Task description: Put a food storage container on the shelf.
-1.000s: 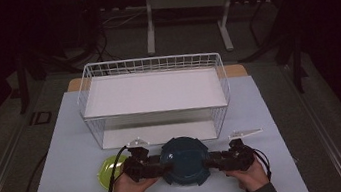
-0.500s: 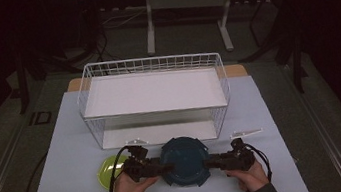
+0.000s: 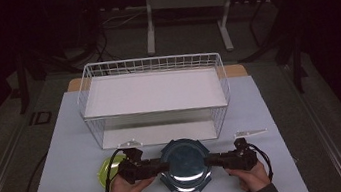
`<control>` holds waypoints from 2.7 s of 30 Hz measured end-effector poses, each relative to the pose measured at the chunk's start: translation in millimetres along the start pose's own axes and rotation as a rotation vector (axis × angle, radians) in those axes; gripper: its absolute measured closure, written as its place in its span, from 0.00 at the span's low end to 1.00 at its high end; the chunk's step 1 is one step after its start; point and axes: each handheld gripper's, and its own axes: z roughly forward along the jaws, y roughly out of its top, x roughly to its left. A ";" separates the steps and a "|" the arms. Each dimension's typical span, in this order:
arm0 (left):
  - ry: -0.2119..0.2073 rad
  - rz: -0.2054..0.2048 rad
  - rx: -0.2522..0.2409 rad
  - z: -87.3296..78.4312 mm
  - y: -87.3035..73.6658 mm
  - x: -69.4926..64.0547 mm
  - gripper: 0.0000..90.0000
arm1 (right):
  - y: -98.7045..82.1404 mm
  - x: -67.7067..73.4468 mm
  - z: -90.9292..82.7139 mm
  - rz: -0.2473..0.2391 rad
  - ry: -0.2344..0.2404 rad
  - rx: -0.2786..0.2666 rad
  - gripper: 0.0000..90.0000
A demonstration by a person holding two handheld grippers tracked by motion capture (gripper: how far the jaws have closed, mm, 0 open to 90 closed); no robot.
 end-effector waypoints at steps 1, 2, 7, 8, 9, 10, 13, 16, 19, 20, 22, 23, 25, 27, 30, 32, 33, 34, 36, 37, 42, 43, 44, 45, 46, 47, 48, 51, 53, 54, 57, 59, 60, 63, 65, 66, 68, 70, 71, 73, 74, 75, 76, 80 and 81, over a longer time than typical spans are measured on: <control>0.001 0.002 -0.001 -0.8 -0.3 -1.3 0.66 | -0.3 0.6 -1.1 0.000 0.001 0.000 0.74; -0.001 0.004 -0.002 -1.8 -0.5 -2.0 0.67 | -0.7 1.3 -1.9 -0.001 0.005 -0.001 0.75; -0.010 -0.003 -0.018 -7.2 -2.3 -4.5 0.79 | -3.0 5.3 -6.6 0.009 -0.003 -0.004 0.79; -0.006 0.003 -0.017 -7.9 -2.9 -5.2 0.79 | -4.1 7.6 -8.3 0.009 0.001 -0.014 0.80; -0.003 0.007 -0.016 -8.3 -3.3 -6.2 0.79 | -4.5 9.2 -8.6 0.004 -0.005 -0.017 0.81; -0.001 0.008 -0.017 -8.7 -3.8 -7.0 0.79 | -4.5 9.2 -8.6 0.004 -0.005 -0.017 0.81; -0.002 0.009 -0.017 -10.5 -4.7 -9.5 0.81 | -5.4 11.7 -9.7 0.009 -0.011 -0.024 0.82; 0.004 0.028 -0.018 -12.2 -5.1 -13.4 0.82 | -5.4 11.3 -10.5 0.006 -0.008 -0.022 0.82; 0.014 0.035 -0.032 -12.6 -4.5 -15.1 0.82 | -5.4 10.9 -10.8 0.001 -0.007 -0.024 0.82; 0.019 0.043 -0.036 -12.7 -4.4 -16.2 0.83 | -5.2 10.8 -11.0 -0.004 -0.011 -0.030 0.82; 0.032 0.060 -0.044 -13.2 -4.3 -18.1 0.83 | -4.7 10.9 -11.2 -0.009 -0.014 -0.032 0.82; 0.041 0.074 -0.051 -13.4 -4.6 -19.0 0.83 | -4.6 11.2 -10.9 -0.020 -0.018 -0.037 0.82; 0.049 0.094 -0.061 -13.9 -5.4 -19.9 0.83 | -4.5 11.8 -10.6 -0.028 -0.020 -0.041 0.82; 0.045 0.108 -0.067 -14.4 -7.3 -19.9 0.83 | -4.9 12.7 -10.2 -0.053 -0.022 -0.048 0.82; 0.047 0.130 -0.076 -15.1 -10.7 -21.2 0.83 | -7.1 12.8 -10.4 -0.063 -0.017 -0.055 0.82; 0.048 0.138 -0.077 -15.6 -12.4 -22.0 0.83 | -8.5 12.7 -10.6 -0.070 -0.012 -0.057 0.82; 0.050 0.140 -0.079 -15.6 -12.9 -22.4 0.83 | -9.2 12.7 -10.7 -0.070 -0.007 -0.060 0.81; 0.050 0.143 -0.079 -15.9 -13.3 -22.3 0.83 | -9.6 12.7 -10.4 -0.069 -0.003 -0.059 0.80; 0.048 0.145 -0.078 -16.3 -14.2 -22.0 0.83 | -11.0 11.7 -8.8 -0.063 0.003 -0.051 0.78; 0.047 0.144 -0.081 -16.3 -14.6 -21.8 0.83 | -11.5 10.9 -9.0 -0.057 0.011 -0.052 0.79; 0.038 0.148 -0.081 -17.4 -16.9 -20.2 0.83 | -12.3 9.3 -8.8 -0.044 0.038 -0.033 0.77; 0.036 0.146 -0.081 -17.7 -17.5 -19.7 0.83 | -12.6 8.5 -8.7 -0.036 0.049 -0.032 0.77; 0.036 0.145 -0.080 -18.2 -18.3 -19.2 0.83 | -12.7 8.0 -8.1 -0.028 0.057 -0.029 0.76; 0.037 0.140 -0.078 -18.7 -19.1 -18.2 0.83 | -13.0 7.5 -7.1 -0.026 0.062 -0.020 0.75; 0.036 0.129 -0.077 -19.2 -20.0 -16.6 0.83 | -13.8 7.6 -5.6 -0.026 0.061 -0.010 0.74; 0.034 0.121 -0.079 -19.9 -21.3 -14.2 0.82 | -14.9 7.4 -3.7 -0.023 0.063 0.005 0.74; 0.026 0.110 -0.084 -20.4 -22.8 -11.6 0.82 | -16.1 7.1 -2.2 -0.021 0.066 0.010 0.76; 0.025 0.095 -0.089 -21.8 -26.2 -9.0 0.82 | -15.3 9.4 -1.4 -0.019 0.069 -0.009 0.77; 0.026 0.082 -0.092 -22.4 -27.3 -8.2 0.82 | -14.0 11.8 -1.4 -0.022 0.059 -0.018 0.79; 0.025 0.077 -0.092 -22.6 -27.6 -8.1 0.82 | -13.2 13.1 -1.5 -0.021 0.053 -0.016 0.80; 0.023 0.064 -0.104 -22.4 -28.3 -9.6 0.83 | -12.9 15.2 -2.8 -0.021 0.041 -0.013 0.82; 0.027 0.066 -0.109 -22.0 -27.9 -11.6 0.83 | -13.9 16.1 -3.8 -0.021 0.026 -0.021 0.83; 0.032 0.069 -0.110 -21.9 -27.6 -12.5 0.83 | -14.5 16.7 -4.2 -0.020 0.020 -0.022 0.83; 0.043 0.070 -0.112 -21.5 -26.9 -13.6 0.84 | -15.4 18.5 -4.5 -0.030 0.005 -0.031 0.83; 0.042 0.064 -0.114 -21.3 -26.9 -13.2 0.84 | -15.1 19.4 -4.5 -0.036 -0.002 -0.035 0.83; 0.042 0.062 -0.115 -21.3 -26.9 -13.2 0.84 | -14.9 19.7 -4.7 -0.039 -0.003 -0.037 0.83; 0.042 0.064 -0.118 -21.8 -26.3 -13.6 0.84 | -14.1 20.4 -5.2 -0.042 -0.006 -0.040 0.83; 0.043 0.068 -0.125 -22.8 -25.0 -14.9 0.84 | -12.8 21.7 -6.2 -0.051 -0.008 -0.046 0.83; 0.044 0.074 -0.126 -23.8 -24.1 -15.7 0.84 | -11.8 22.4 -6.8 -0.056 -0.009 -0.047 0.83; 0.044 0.078 -0.137 -25.7 -22.2 -17.5 0.84 | -9.5 24.6 -8.4 -0.067 -0.010 -0.052 0.83; 0.046 0.082 -0.141 -26.6 -21.2 -18.4 0.84 | -8.0 25.6 -9.1 -0.072 -0.011 -0.053 0.83; 0.047 0.085 -0.143 -27.8 -20.3 -19.2 0.84 | -6.4 27.0 -9.9 -0.077 -0.013 -0.054 0.83; 0.048 0.090 -0.148 -29.1 -19.3 -19.8 0.84 | -4.9 28.2 -10.5 -0.083 -0.014 -0.056 0.83; 0.052 0.097 -0.163 -32.9 -16.3 -23.1 0.84 | -0.4 30.9 -12.2 -0.096 -0.011 -0.064 0.83; 0.053 0.101 -0.166 -34.1 -15.2 -23.7 0.84 | 1.3 32.0 -12.7 -0.097 -0.009 -0.065 0.83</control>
